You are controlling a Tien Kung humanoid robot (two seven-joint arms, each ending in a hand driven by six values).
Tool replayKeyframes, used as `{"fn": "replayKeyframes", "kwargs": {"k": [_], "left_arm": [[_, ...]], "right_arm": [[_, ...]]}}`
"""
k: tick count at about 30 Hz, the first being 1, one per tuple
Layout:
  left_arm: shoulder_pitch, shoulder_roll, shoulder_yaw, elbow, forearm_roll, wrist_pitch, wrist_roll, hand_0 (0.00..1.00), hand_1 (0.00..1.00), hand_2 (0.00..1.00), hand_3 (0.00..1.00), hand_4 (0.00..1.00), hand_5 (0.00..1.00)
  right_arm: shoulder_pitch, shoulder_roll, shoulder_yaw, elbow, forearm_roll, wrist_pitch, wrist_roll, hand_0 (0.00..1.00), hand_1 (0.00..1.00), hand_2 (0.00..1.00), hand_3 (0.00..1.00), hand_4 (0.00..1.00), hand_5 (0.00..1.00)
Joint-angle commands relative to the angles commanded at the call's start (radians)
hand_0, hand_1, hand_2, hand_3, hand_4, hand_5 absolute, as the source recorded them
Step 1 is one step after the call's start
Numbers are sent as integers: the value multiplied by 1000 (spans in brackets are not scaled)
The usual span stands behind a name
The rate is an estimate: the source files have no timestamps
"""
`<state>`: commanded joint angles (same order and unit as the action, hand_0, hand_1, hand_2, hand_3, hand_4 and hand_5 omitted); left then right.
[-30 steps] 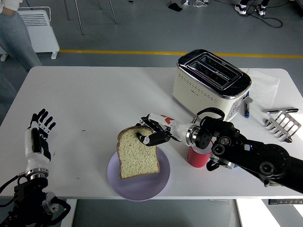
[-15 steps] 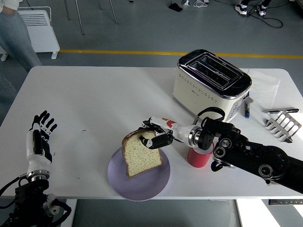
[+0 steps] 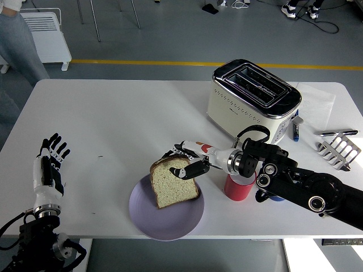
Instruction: Push plate across desktop,pick up the break from the machine,place the break in the plate
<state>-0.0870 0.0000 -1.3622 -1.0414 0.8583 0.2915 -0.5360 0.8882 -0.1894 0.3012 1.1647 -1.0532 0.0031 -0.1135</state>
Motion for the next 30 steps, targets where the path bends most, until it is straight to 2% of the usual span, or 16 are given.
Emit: {"fn": "replayKeyframes", "kwargs": {"k": [3,4,12,30], "left_arm": [[-2,0,-1,0,0,-1,0,761,817,877,809,583,998],[-2,0,-1,0,1,-1,1,760,817,877,809,581,998],[-5,0,-4,1,0,-2,2,760,817,877,809,581,998],[-6,0,1,2,0,-2,1,760,817,876,808,579,998]], "right_arm": [[1,-1,1,-1,-6,-3,2,779,776,780,820,642,228],[1,-1,2,-2,-10,-8,5,824,809,837,841,643,231],[2,2,24,-1,-74,-59,38,842,817,846,843,648,237],[-12,-9,87,41,-78,-62,46,835,800,822,831,653,266]]}}
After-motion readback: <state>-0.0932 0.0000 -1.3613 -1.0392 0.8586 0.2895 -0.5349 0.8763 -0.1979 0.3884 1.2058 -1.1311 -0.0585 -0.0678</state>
